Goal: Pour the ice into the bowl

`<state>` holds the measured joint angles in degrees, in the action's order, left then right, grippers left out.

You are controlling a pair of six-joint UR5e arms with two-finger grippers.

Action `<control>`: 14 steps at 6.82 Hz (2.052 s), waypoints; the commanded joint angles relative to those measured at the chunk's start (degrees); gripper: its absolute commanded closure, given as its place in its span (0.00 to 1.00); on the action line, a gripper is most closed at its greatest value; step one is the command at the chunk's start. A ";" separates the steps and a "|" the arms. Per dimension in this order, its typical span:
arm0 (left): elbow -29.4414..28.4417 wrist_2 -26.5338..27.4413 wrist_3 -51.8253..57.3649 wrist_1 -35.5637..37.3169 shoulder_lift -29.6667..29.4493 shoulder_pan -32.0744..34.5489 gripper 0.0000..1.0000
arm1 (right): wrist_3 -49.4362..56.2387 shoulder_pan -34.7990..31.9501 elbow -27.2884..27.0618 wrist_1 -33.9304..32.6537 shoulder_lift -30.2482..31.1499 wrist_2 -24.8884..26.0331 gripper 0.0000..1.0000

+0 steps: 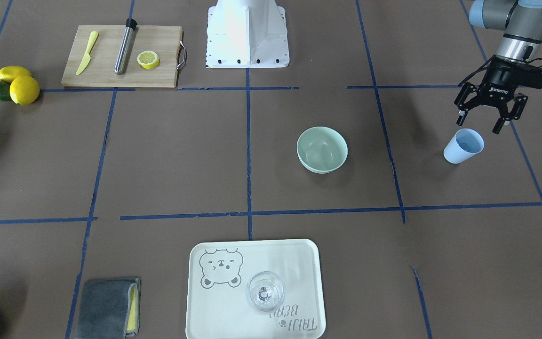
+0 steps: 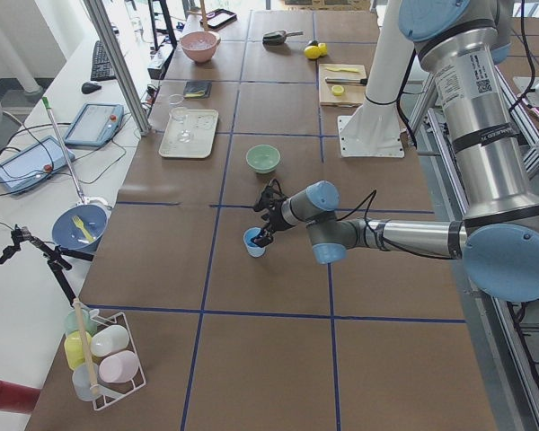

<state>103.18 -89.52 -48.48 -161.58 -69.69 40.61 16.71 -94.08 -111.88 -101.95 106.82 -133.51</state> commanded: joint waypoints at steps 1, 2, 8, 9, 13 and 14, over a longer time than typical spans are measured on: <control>0.00 3.55 -1.70 -1.71 1.13 -3.07 0.00 | 0.08 -0.23 -0.10 0.00 0.15 0.00 0.00; 0.00 5.57 -3.27 -1.72 1.49 -5.00 0.00 | 0.08 -0.23 -0.10 0.00 0.15 0.00 0.00; -4.37 21.81 -11.87 -1.45 2.46 -13.19 0.00 | 0.17 -0.67 -0.10 0.00 0.23 0.00 0.00; -5.27 23.33 -14.51 -1.54 1.85 -13.28 0.00 | 0.17 -0.67 -0.10 0.00 0.23 0.00 0.00; -8.53 25.89 -21.65 -1.81 -1.50 -13.72 0.00 | 0.08 -1.37 -0.36 0.00 0.15 0.00 0.00; -8.53 25.89 -22.09 -1.89 -1.59 -13.72 0.00 | 0.08 -1.46 -0.53 0.00 0.15 0.00 0.00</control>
<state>94.74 -63.68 -69.77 -163.41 -71.05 26.95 16.81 -95.40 -112.28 -101.95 106.99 -133.51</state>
